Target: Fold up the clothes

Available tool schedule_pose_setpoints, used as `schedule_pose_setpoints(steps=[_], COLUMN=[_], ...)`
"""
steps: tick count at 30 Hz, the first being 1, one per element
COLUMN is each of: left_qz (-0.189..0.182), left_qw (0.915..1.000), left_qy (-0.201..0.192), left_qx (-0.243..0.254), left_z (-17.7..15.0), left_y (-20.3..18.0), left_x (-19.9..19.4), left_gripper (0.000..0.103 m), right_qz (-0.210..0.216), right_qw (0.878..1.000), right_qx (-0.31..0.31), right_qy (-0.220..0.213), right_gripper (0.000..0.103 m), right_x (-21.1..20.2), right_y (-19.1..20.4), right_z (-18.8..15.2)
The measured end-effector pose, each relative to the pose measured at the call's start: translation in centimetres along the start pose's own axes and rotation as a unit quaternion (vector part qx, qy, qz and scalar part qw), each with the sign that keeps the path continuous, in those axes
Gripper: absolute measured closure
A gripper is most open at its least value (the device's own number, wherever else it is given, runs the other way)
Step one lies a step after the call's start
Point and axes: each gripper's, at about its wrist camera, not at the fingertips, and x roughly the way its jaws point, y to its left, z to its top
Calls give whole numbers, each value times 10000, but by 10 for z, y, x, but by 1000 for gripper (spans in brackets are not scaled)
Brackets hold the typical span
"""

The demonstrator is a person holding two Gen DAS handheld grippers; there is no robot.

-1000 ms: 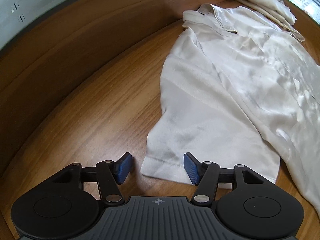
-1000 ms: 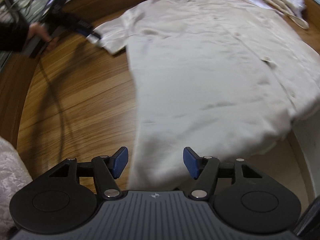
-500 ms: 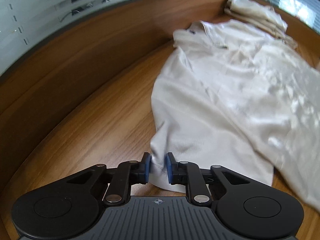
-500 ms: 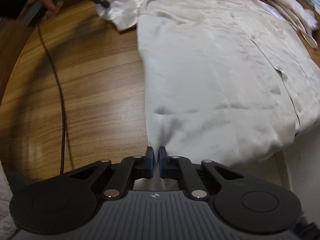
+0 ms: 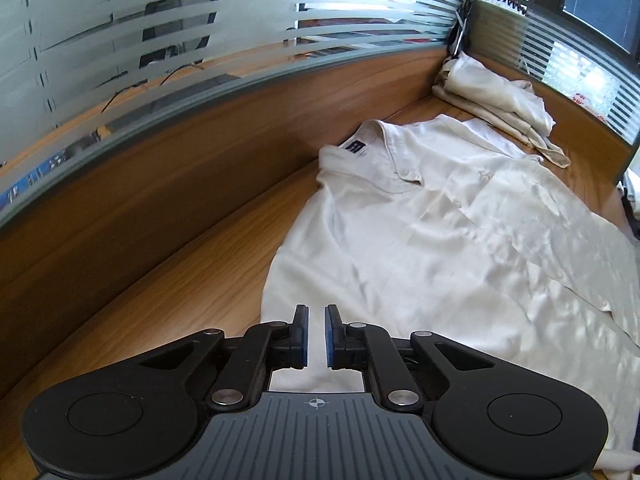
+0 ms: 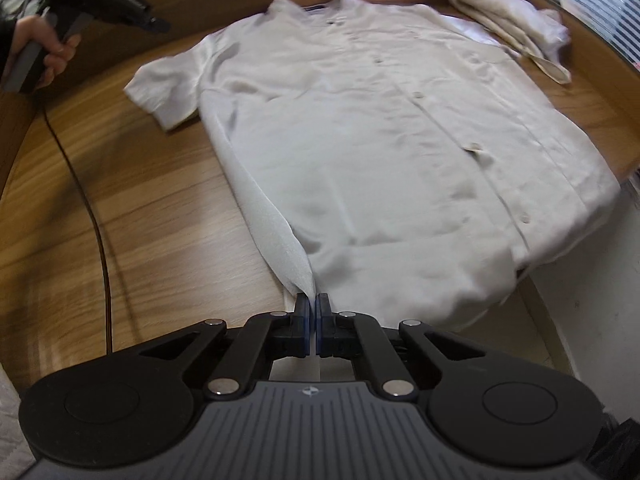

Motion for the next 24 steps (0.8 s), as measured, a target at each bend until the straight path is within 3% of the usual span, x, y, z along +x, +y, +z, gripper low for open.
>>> schedule_pose_setpoints(steps=[2, 4, 6, 10, 16, 21, 24], left_qz=[104, 208, 311, 593, 720, 580, 342], left_qw=[9999, 9996, 9992, 9961, 9938, 9942, 9945], left_qy=[82, 165, 247, 630, 845, 911, 995], left_qx=[12, 24, 36, 188, 38, 17, 4], left_z=[-2, -4, -5, -23, -39, -42, -42], left_y=[0, 0, 1, 9, 24, 27, 24], left_x=[3, 6, 8, 19, 31, 39, 45], left_gripper=[86, 59, 51, 48, 45, 47, 57], right_qz=[14, 35, 73, 154, 201, 195, 153], right_qw=[10000, 10000, 9999, 9999, 9997, 9996, 9996], right_qx=[67, 67, 57, 1, -96, -67, -22], right_qy=[-41, -48, -39, 0, 116, 178, 226], right_gripper=[100, 100, 100, 100, 100, 100, 100], right_x=[-1, -1, 0, 0, 5, 7, 10], right_y=[-6, -8, -10, -7, 0, -1, -3], right_z=[0, 1, 2, 1, -2, 0, 1])
